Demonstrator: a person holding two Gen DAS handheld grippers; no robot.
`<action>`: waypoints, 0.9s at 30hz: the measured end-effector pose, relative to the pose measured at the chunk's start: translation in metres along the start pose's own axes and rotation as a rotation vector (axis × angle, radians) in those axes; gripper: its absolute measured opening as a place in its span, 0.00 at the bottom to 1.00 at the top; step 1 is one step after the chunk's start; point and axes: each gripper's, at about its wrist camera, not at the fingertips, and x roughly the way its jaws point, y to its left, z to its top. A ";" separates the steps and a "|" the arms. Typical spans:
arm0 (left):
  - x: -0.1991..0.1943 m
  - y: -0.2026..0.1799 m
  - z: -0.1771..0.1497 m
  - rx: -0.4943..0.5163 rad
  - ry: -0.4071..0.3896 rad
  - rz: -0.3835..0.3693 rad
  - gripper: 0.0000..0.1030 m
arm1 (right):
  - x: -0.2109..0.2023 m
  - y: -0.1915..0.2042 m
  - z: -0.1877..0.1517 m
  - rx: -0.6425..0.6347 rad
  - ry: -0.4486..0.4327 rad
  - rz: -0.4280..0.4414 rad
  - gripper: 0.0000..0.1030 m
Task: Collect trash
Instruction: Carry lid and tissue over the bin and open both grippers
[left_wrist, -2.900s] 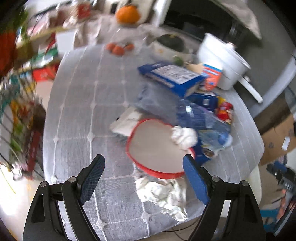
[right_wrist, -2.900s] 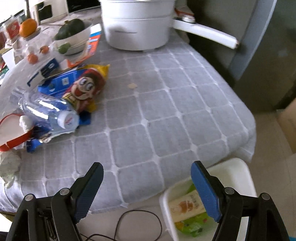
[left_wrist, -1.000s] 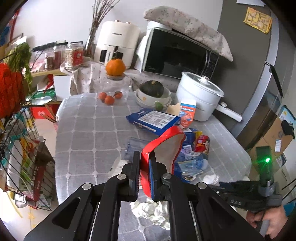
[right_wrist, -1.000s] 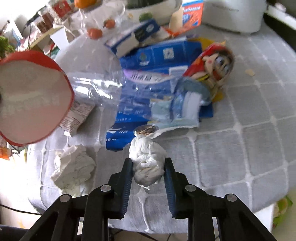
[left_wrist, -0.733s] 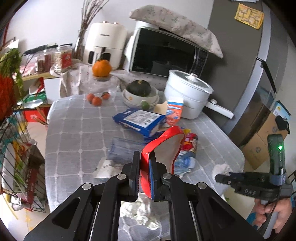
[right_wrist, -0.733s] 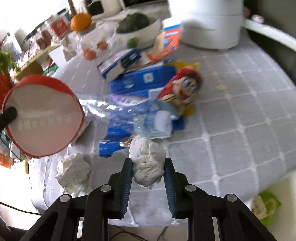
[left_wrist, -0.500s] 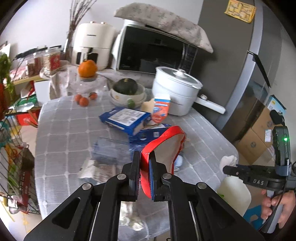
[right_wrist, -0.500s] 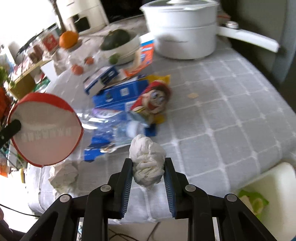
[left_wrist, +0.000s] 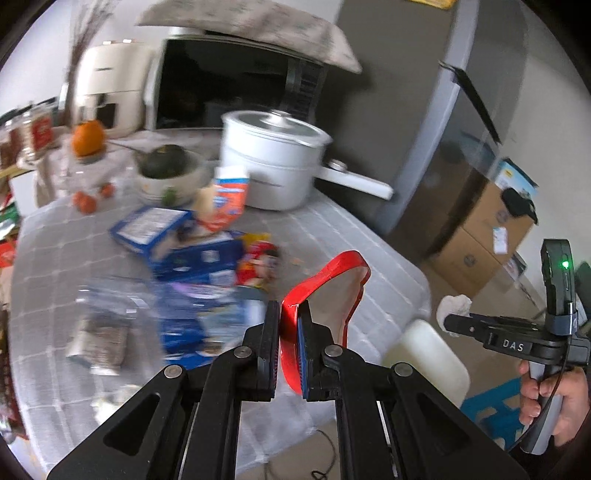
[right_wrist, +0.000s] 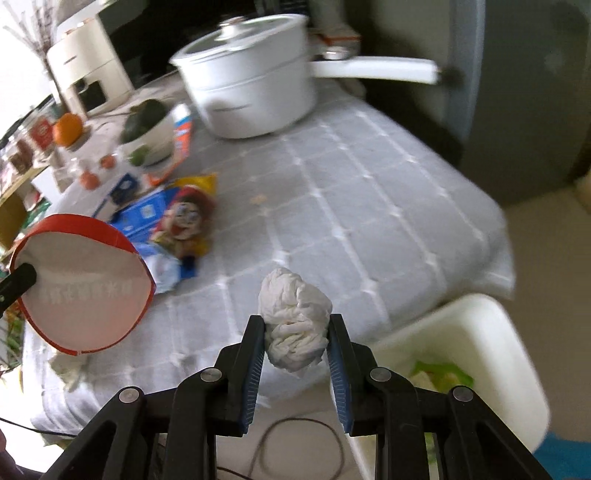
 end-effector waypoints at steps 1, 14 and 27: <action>0.007 -0.012 -0.002 0.018 0.012 -0.019 0.09 | -0.002 -0.008 -0.001 0.007 0.001 -0.007 0.29; 0.088 -0.127 -0.040 0.172 0.155 -0.177 0.09 | -0.020 -0.111 -0.028 0.159 0.039 -0.150 0.30; 0.127 -0.160 -0.060 0.256 0.234 -0.186 0.61 | -0.028 -0.153 -0.048 0.226 0.075 -0.194 0.31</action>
